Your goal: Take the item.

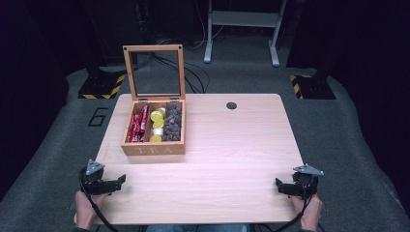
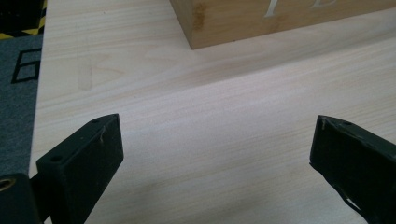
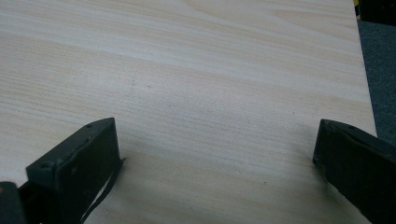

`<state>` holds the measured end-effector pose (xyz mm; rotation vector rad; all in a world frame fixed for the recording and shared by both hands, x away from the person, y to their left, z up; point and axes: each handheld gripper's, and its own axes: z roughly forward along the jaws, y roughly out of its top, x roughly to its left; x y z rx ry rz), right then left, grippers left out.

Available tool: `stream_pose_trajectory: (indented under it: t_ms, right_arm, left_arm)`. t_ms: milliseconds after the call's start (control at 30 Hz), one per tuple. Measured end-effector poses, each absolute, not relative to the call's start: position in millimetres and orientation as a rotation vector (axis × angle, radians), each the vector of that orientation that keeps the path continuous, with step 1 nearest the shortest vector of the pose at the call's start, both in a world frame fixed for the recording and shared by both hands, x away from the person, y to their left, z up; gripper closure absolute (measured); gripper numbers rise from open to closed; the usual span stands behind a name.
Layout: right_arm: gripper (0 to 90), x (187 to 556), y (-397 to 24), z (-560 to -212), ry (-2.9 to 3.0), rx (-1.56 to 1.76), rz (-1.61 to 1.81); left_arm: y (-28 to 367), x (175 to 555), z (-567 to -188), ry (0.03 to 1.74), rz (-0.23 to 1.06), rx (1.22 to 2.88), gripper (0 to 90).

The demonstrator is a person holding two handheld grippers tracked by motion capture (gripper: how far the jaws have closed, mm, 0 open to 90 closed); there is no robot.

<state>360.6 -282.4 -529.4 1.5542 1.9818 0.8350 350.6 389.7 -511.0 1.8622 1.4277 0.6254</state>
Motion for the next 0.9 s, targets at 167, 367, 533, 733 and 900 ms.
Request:
stream_pose_trajectory:
  t_ms: [167, 367, 533, 733, 900]
  right_arm:
    - [0.0, 361, -282, -529, 1.980, 1.562, 0.839]
    - [0.1, 360, -283, -530, 1.988, 1.550, 0.835]
    - [0.1, 360, -283, -530, 1.990, 1.547, 0.837]
    - [0.2, 360, -283, -530, 1.989, 1.549, 0.838]
    - [0.2, 360, -284, -530, 1.994, 1.544, 0.837]
  left_arm:
    - [389, 352, -502, 1.407, 0.631, 1.873, 0.2]
    - [383, 358, -490, 1.384, 0.638, 1.880, 0.2]
    - [377, 365, -480, 1.367, 0.643, 1.886, 0.3]
    - [371, 376, -467, 1.342, 0.646, 1.880, 0.8]
    - [368, 385, -458, 1.331, 0.637, 1.881, 1.3]
